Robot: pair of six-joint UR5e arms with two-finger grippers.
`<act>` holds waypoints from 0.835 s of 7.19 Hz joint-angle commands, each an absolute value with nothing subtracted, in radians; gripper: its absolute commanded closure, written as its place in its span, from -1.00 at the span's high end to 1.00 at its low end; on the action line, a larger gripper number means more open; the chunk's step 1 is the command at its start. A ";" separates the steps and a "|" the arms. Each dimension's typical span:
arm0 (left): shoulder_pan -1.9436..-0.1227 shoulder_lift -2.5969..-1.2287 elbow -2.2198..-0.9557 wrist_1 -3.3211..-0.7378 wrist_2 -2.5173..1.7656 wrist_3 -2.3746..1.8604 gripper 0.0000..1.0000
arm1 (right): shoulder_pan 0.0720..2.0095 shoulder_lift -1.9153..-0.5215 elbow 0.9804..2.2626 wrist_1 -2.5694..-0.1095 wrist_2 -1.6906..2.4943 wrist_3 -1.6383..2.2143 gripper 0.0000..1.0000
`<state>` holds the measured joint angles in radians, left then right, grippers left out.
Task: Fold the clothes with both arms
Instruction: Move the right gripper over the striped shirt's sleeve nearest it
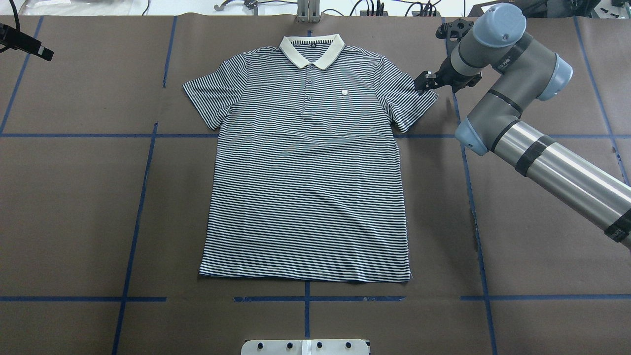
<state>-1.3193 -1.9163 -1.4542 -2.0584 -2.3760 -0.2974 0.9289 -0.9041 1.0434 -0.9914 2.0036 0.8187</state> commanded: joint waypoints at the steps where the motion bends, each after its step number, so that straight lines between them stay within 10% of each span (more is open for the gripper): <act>1: -1.319 -1.916 -1.456 -2.059 -2.376 -0.298 1.00 | 0.917 -0.904 1.034 -0.992 1.999 0.818 0.92; 2: -1.319 -1.917 -1.456 -2.059 -2.376 -0.298 1.00 | 0.916 -0.905 1.032 -0.994 1.999 0.818 0.77; 4: -1.319 -1.919 -1.456 -2.059 -2.378 -0.299 1.00 | 0.916 -0.902 1.028 -0.997 2.000 0.807 -0.65; 6: -1.319 -1.919 -1.456 -2.059 -2.378 -0.299 1.00 | 0.916 -0.894 1.028 -0.999 2.002 0.790 -1.00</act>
<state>-1.3192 -1.9189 -1.4557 -2.0586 -2.3776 -0.2991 0.9159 -0.8993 1.0285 -0.9975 2.0012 0.8000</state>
